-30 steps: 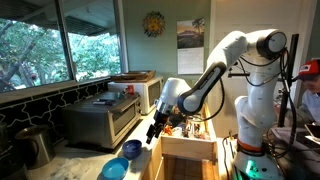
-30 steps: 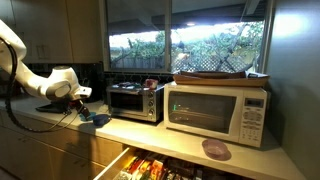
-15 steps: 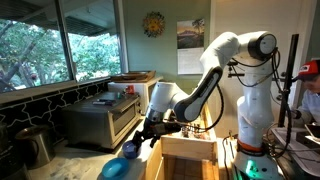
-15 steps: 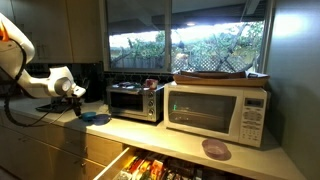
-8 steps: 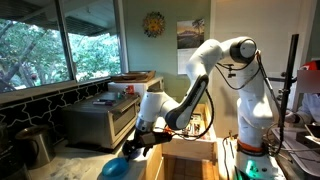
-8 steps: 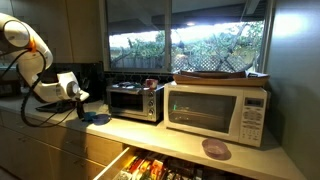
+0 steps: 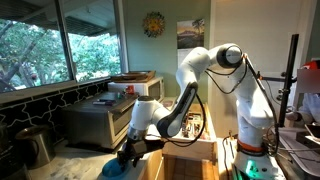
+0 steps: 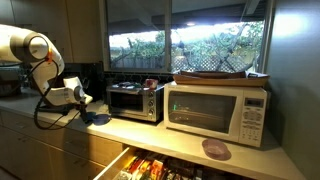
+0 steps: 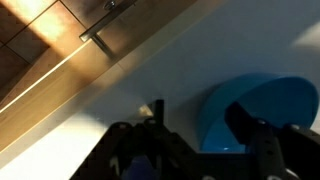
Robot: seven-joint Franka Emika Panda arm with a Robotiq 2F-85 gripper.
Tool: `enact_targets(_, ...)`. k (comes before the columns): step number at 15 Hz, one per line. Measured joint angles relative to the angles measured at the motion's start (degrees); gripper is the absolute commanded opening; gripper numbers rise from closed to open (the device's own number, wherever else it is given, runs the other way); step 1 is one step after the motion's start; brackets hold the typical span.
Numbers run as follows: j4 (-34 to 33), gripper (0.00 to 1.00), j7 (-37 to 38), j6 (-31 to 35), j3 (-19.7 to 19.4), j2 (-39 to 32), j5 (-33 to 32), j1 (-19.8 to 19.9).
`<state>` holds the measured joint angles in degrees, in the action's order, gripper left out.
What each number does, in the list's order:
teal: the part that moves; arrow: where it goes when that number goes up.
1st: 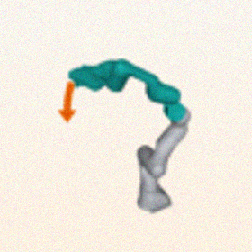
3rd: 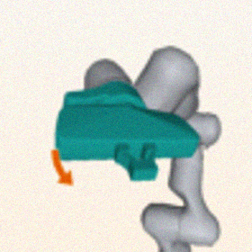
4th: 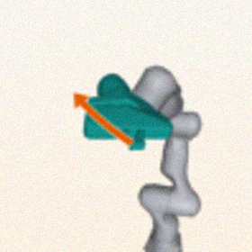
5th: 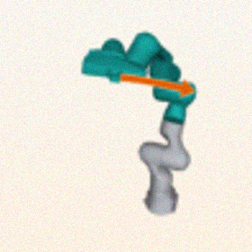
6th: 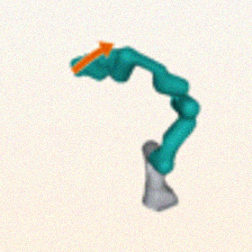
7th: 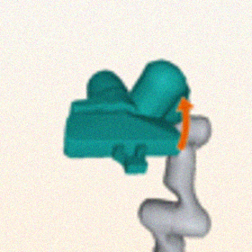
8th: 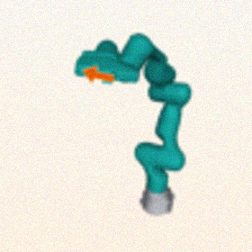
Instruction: Move the blue plate from the left to the right
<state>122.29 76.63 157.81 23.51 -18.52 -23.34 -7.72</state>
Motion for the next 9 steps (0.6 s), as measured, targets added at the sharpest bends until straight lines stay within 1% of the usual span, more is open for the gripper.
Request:
enact_targets(1,-0.5,0.23,0.0,-0.2,-0.1,-0.2,0.0,-0.3)
enact_targets(3,-1.1,0.1,0.2,-0.3,-0.2,-0.4,0.0,-0.7)
enact_targets(4,-1.3,0.01,0.5,-0.3,-0.2,-0.4,0.0,-0.9)
enact_targets(5,-1.4,0.0,0.7,-0.4,-0.2,-0.4,0.0,-1.1)
enact_targets(9,-1.8,0.01,1.0,-0.7,-0.2,-0.3,0.0,-1.5)
